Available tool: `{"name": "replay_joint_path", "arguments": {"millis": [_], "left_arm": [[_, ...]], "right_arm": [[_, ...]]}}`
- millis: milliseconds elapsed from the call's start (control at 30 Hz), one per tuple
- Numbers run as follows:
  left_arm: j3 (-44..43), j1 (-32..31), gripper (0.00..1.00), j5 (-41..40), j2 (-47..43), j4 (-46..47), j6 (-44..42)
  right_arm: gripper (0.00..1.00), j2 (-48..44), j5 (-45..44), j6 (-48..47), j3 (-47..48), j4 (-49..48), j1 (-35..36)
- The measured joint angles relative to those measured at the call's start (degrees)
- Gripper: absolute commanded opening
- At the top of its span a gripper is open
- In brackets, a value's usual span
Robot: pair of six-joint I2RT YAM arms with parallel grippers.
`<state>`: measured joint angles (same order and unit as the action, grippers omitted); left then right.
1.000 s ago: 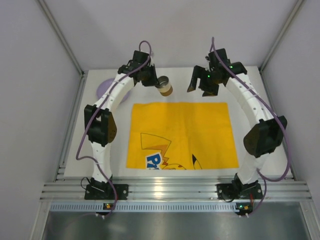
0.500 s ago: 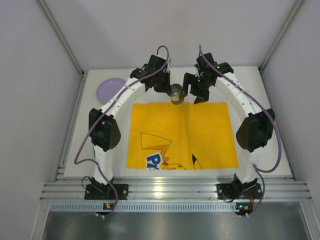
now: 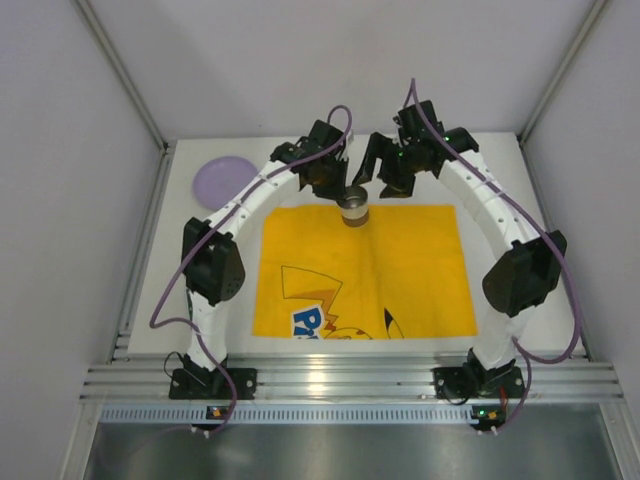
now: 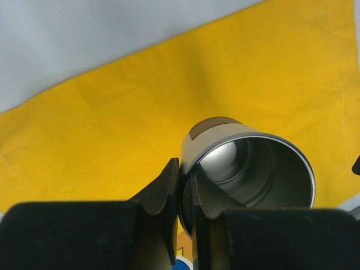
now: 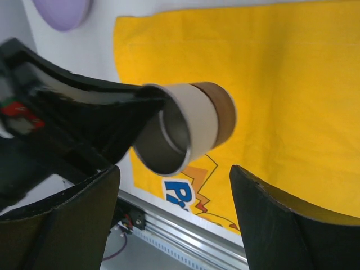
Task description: Set the dinner table for one person
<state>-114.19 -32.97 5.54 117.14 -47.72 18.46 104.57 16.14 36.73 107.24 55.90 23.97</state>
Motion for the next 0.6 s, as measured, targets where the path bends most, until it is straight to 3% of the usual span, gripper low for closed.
{"name": "replay_joint_path", "arguments": {"millis": [267, 600], "left_arm": [[0.2, -1.8, 0.00, 2.4, 0.0, -0.6, -0.5], [2.0, -2.1, 0.00, 0.0, -3.5, -0.7, -1.0]], "right_arm": [[0.74, -3.1, -0.9, 2.1, -4.5, -4.1, 1.0], [0.44, -2.0, -7.3, 2.1, -6.8, -0.3, 2.4]]}}
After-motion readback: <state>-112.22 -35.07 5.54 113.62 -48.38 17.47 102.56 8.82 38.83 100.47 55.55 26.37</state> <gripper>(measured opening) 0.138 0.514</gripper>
